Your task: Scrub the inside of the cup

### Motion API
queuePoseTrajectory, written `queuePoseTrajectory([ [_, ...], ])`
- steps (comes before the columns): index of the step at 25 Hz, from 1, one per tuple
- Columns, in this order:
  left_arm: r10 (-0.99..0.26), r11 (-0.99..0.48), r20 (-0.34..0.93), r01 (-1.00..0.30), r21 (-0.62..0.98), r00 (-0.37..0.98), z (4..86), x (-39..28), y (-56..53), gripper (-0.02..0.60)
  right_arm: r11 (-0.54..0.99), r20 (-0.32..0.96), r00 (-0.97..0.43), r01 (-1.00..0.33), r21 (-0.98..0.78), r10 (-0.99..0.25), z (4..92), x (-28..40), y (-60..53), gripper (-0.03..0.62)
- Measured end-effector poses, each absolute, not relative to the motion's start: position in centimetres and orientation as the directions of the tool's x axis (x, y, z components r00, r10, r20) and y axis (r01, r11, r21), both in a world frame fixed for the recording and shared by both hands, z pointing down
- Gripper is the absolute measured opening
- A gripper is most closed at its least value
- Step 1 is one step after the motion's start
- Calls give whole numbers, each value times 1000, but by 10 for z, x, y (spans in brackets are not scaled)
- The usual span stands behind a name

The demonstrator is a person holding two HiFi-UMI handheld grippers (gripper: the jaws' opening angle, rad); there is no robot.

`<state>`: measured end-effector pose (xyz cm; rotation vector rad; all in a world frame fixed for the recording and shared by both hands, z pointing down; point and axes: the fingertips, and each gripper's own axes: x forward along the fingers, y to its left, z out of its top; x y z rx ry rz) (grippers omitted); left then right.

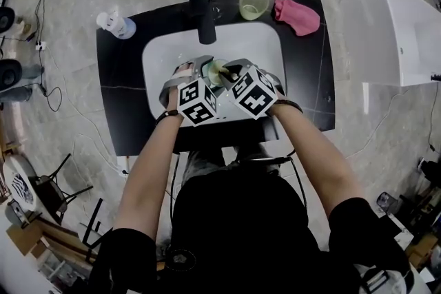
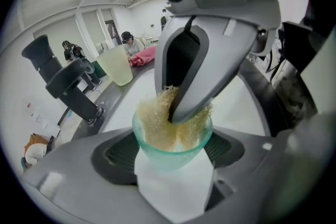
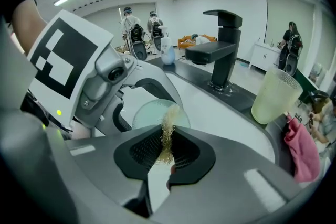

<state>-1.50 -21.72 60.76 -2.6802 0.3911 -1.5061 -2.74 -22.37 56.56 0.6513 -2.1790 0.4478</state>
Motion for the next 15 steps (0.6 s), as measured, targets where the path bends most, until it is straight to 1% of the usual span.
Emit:
queuePoseTrajectory([
  [4, -226, -970, 835, -192, -147, 501, 620, -13, -216, 376, 791, 784, -569, -587, -175, -249, 570, -32, -214, 41],
  [8, -222, -970, 834, -199, -138, 505, 634, -12, -216, 376, 763, 762, -607, -596, -250, -225, 571, -36, -209, 41],
  [15, -245, -954, 809, -280, -104, 535, 654, -8, -226, 376, 720, 753, -603, -642, -263, -263, 573, -29, -216, 41],
])
